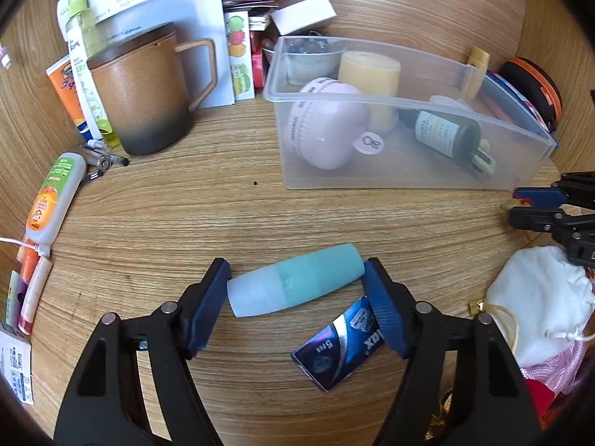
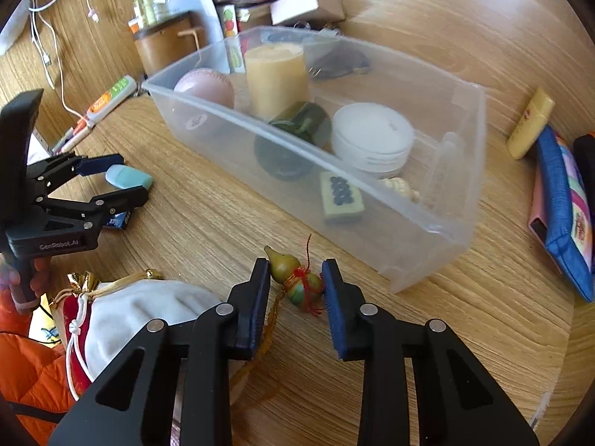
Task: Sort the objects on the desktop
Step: 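Grasp the teal tube with the left gripper while the right gripper grasps the gourd ornament, then carry the teal tube and gourd ornament over the clear box with both grippers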
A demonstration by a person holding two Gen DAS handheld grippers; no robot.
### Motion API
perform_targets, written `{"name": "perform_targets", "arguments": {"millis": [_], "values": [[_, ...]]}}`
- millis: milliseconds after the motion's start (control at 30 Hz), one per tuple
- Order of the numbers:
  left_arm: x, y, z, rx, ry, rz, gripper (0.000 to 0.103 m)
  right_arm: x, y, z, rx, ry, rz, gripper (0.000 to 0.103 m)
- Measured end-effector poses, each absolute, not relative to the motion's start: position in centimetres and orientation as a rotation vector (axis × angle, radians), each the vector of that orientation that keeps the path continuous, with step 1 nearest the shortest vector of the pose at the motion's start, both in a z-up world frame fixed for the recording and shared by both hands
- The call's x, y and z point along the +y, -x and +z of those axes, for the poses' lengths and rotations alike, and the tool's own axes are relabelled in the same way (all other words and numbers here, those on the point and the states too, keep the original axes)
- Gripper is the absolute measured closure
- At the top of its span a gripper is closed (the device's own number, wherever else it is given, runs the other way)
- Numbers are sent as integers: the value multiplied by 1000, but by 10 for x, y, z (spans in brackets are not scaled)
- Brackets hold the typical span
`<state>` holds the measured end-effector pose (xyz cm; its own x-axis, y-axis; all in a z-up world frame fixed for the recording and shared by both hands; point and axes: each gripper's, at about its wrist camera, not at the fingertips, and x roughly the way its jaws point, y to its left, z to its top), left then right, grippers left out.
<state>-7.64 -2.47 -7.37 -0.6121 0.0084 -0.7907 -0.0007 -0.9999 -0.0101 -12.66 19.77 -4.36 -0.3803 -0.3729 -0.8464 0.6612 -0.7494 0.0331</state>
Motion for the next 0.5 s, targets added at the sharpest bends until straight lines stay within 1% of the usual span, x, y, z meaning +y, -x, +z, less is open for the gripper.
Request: {"name": "perform_targets", "arguments": {"millis": [200, 500], "values": [[-29, 77, -70, -74, 1367, 2829, 31, 213, 120, -30, 362, -1150, -2191, 77], [-23, 72, -38, -68, 1237, 2860, 31, 220, 111, -2, 318, -1050, -2268, 77]]}}
